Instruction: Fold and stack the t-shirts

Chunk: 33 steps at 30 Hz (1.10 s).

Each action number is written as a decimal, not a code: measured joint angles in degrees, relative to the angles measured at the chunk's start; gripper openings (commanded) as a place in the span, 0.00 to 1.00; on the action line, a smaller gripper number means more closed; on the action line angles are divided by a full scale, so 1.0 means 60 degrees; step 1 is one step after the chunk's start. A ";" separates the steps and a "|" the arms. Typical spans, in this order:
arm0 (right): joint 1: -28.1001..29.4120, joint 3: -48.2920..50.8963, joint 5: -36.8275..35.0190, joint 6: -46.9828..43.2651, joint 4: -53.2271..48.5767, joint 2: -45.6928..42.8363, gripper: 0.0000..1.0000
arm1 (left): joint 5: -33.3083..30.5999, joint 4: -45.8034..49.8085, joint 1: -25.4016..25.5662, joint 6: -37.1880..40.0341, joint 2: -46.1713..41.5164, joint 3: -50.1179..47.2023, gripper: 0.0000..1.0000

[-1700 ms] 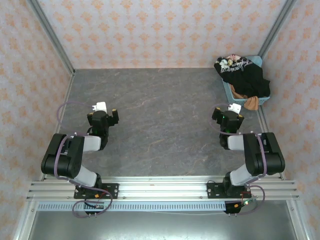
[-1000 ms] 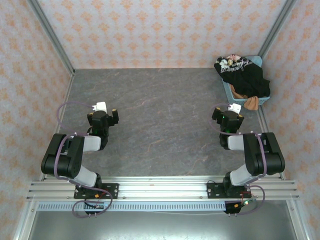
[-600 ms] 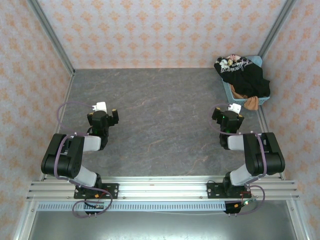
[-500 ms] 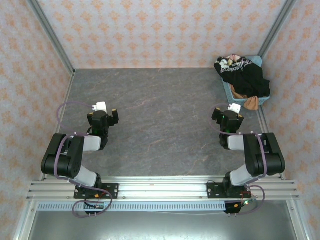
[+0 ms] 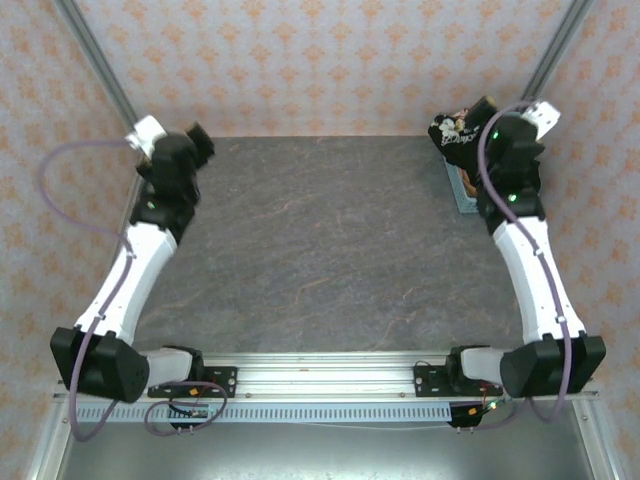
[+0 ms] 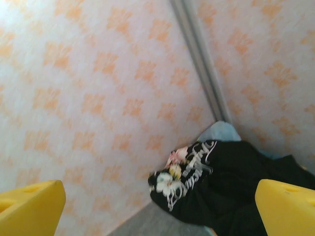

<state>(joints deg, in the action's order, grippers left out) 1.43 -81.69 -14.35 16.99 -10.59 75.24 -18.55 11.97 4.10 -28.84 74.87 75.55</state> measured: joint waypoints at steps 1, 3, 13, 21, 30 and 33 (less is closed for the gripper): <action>-0.0244 -0.0663 0.0087 0.0266 -0.0557 0.0444 0.99 | 0.0350 0.0353 -0.0200 -0.0288 0.0302 0.0648 1.00; -0.0790 -0.2109 0.0346 0.0831 -0.1716 0.1676 0.99 | 0.1330 0.0903 -0.0302 -0.0703 0.0943 0.1537 0.98; -0.2379 -0.6779 0.2586 0.2459 -0.5909 0.7584 0.99 | 0.5180 0.2532 0.1963 -0.1282 0.3413 0.2459 0.90; -0.2433 -1.0284 0.3734 0.2903 -0.7377 1.0881 0.72 | 0.5803 0.2776 0.2543 -0.1464 0.3479 0.2459 0.78; -0.2430 -0.9803 0.3716 0.3293 -0.7231 1.0561 0.00 | 0.5774 0.3085 0.2543 -0.1435 0.3479 0.2459 0.60; -0.2237 -0.9034 0.3351 0.3075 -0.6739 0.9701 0.00 | 0.5763 0.3100 0.2543 -0.1439 0.3479 0.2459 0.56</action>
<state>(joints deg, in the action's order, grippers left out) -11.99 -135.90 5.76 35.44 -51.03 133.45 16.03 30.57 19.35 -37.47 95.74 90.30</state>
